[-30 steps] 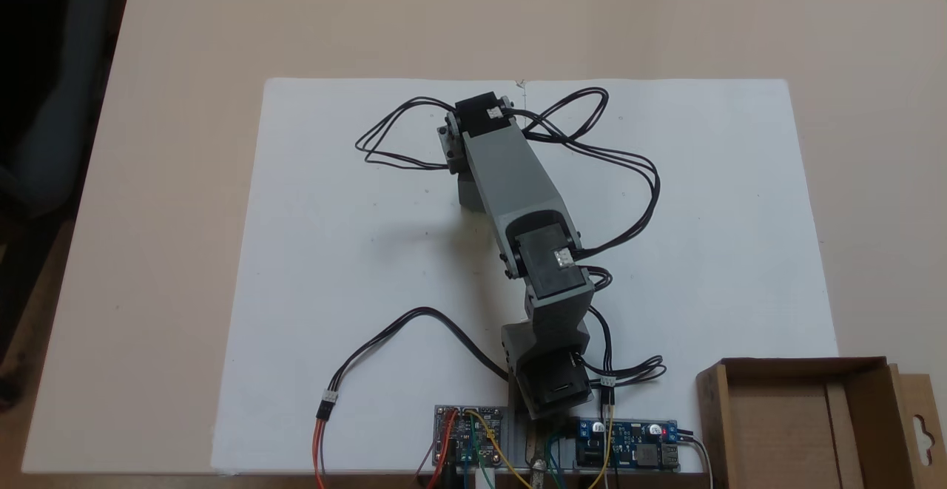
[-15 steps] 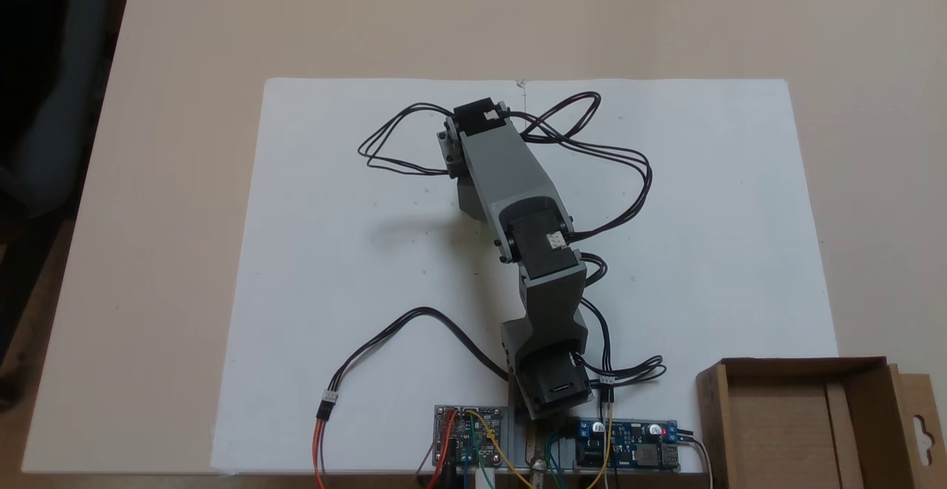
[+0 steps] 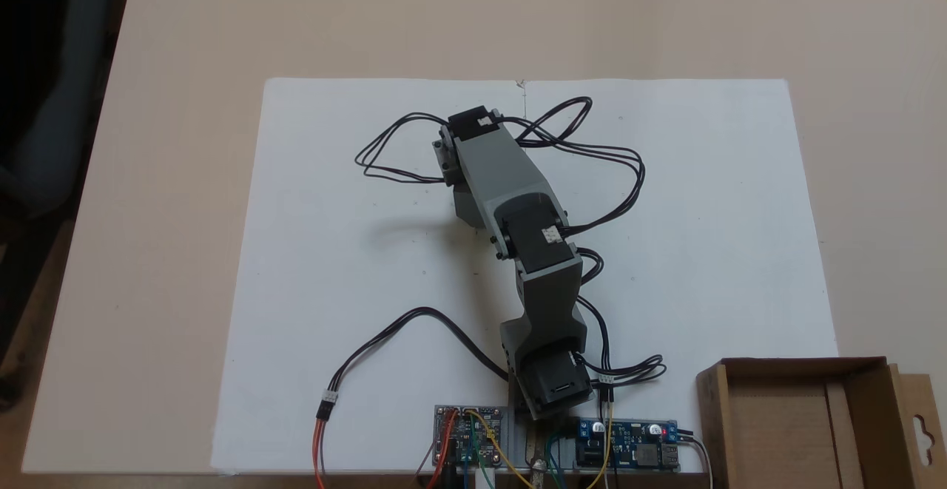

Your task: Grasp a green dice and put it in the bin.

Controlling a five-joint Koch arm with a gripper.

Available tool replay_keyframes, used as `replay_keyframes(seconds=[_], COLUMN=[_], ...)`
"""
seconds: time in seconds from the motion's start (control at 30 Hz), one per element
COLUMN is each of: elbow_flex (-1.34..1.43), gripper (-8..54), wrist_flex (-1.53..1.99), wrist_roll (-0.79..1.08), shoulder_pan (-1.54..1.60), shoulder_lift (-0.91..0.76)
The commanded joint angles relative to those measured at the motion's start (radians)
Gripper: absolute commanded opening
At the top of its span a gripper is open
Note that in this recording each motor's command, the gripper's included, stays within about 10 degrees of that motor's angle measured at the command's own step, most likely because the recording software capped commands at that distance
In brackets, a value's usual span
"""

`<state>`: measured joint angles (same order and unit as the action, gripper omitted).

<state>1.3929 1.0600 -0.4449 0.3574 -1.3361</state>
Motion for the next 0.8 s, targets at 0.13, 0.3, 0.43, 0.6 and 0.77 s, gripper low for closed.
replay_keyframes(seconds=[0.13, 0.3, 0.43, 0.6, 0.77], elbow_flex=[-0.011, -0.011, -0.011, -0.011, -0.061], gripper=[38.7, 27.9, 16.3, 11.7, 11.7], wrist_flex=[-0.023, -0.023, -0.021, -0.018, 0.064], wrist_roll=[-0.075, -0.077, -0.078, -0.086, -0.086], shoulder_pan=[0.028, 0.031, 0.031, 0.031, 0.021], shoulder_lift=[-0.005, -0.005, -0.006, -0.011, -0.034])
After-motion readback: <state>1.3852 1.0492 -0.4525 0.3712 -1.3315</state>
